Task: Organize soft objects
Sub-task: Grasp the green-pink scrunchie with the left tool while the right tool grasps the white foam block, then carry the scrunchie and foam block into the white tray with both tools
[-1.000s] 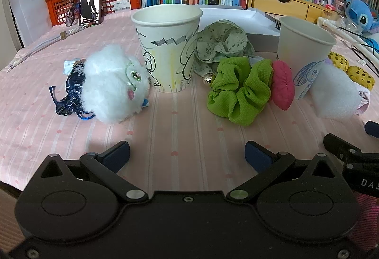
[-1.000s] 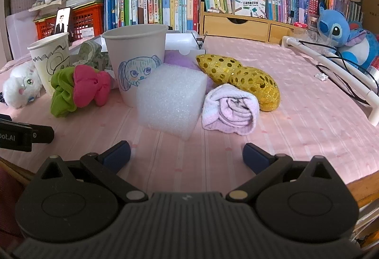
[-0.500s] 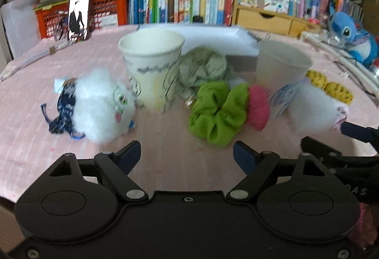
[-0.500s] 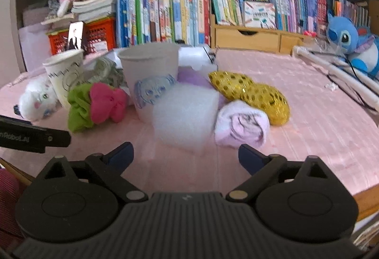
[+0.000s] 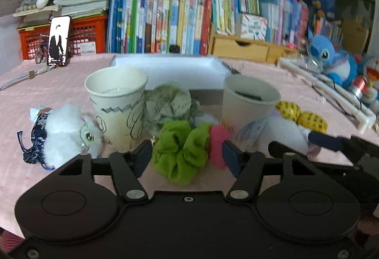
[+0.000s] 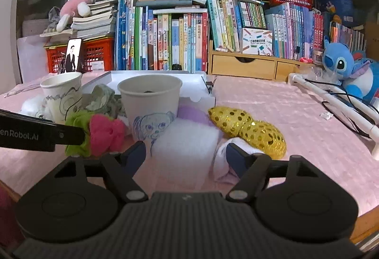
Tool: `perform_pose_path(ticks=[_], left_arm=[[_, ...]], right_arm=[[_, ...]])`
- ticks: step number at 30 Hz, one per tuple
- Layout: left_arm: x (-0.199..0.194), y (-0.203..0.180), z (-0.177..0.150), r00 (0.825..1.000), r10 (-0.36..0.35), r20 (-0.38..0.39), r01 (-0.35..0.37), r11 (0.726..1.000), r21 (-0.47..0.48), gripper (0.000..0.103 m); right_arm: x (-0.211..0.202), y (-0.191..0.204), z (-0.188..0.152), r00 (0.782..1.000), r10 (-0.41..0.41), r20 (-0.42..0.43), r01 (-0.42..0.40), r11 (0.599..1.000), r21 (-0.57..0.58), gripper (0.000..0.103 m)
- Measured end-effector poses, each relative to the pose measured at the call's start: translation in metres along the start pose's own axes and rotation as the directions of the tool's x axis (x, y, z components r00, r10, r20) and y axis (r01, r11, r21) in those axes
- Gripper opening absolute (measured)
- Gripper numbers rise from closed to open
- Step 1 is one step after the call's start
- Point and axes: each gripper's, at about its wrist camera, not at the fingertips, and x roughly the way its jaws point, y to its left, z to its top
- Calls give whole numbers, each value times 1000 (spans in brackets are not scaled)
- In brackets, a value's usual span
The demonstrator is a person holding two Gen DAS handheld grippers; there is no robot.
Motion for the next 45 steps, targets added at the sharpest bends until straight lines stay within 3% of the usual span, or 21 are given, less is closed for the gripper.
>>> perform_pose_path(ticks=[2, 7, 14, 19, 23, 30, 35, 38, 43, 45], left_arm=[[5, 1, 0, 1000, 4, 15, -4, 1000, -27, 68], [16, 7, -2, 1000, -3, 22, 6, 995, -100, 84], [29, 6, -9, 1000, -15, 7, 16, 994, -109, 85], [39, 10, -12, 999, -48, -5, 47, 986, -160, 74], [36, 8, -12, 999, -43, 6, 43, 989, -139, 59], [16, 2, -19, 999, -26, 30, 29, 995, -93, 33], [3, 3, -21, 999, -28, 38, 31, 996, -81, 32], [-4, 3, -25, 999, -19, 50, 22, 997, -69, 39], [-4, 2, -31, 997, 50, 53, -48, 998, -45, 71], [1, 3, -30, 998, 47, 50, -45, 997, -55, 77]], right_arm=[[2, -2, 1, 1000, 6, 5, -6, 1000, 17, 81], [9, -15, -3, 999, 46, -9, -45, 995, 91, 77], [12, -7, -9, 999, 44, -11, -43, 998, 40, 74], [17, -7, -12, 999, 44, -16, -43, 998, 47, 69], [17, -7, -16, 998, 55, -22, -53, 996, 67, 63], [9, -9, -15, 998, 57, -11, -56, 995, 87, 61], [-1, -7, -10, 998, 54, 14, -55, 996, 70, 61], [-7, -8, -9, 998, 50, 28, -52, 997, 63, 61], [-11, -9, -8, 998, 46, 37, -48, 996, 68, 62], [-11, -9, -7, 998, 45, 39, -48, 997, 68, 62]])
